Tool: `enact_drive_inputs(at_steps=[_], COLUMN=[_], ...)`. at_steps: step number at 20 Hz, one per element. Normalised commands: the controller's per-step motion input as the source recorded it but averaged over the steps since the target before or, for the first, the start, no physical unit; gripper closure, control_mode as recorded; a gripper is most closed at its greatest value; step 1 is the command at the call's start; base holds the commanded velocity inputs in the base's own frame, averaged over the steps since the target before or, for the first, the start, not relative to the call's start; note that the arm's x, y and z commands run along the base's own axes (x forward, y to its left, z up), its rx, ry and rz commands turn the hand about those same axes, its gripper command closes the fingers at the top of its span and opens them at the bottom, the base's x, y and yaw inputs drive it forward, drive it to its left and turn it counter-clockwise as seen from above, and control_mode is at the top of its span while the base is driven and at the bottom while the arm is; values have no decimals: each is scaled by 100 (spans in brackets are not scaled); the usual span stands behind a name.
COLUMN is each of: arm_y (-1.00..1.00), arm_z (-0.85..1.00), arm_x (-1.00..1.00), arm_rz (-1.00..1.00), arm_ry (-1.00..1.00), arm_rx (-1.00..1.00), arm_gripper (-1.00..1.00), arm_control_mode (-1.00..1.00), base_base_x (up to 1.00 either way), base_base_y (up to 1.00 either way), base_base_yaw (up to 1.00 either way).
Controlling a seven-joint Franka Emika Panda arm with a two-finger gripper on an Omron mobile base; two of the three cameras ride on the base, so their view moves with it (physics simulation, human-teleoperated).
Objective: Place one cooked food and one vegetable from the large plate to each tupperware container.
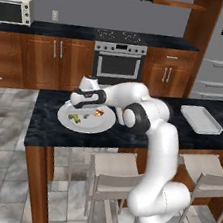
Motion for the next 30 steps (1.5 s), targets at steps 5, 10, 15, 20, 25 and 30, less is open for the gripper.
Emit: enact_drive_inputs(at_steps=[5, 10, 15, 20, 25, 30], arm_y=[1, 8, 12, 3, -4, -60], arm_z=[-21, -26, -47, -46, 10, 81], arm_x=[42, 19, -14, -46, -77, -91], arm_rz=[0, 0, 0, 0, -2, -3], arm_ry=[0, 0, 0, 0, -17, -19], arm_rx=[0, 0, 0, 0, 0, 3], arm_gripper=[-100, -100, 100, 100, 100, 100], arm_control_mode=[-100, -100, -100, -100, -100, -100], base_base_x=[0, 0, 0, 0, 0, 0], base_base_y=[0, 0, 0, 0, 0, 0], base_base_yaw=[0, 0, 0, 0, 0, 0])
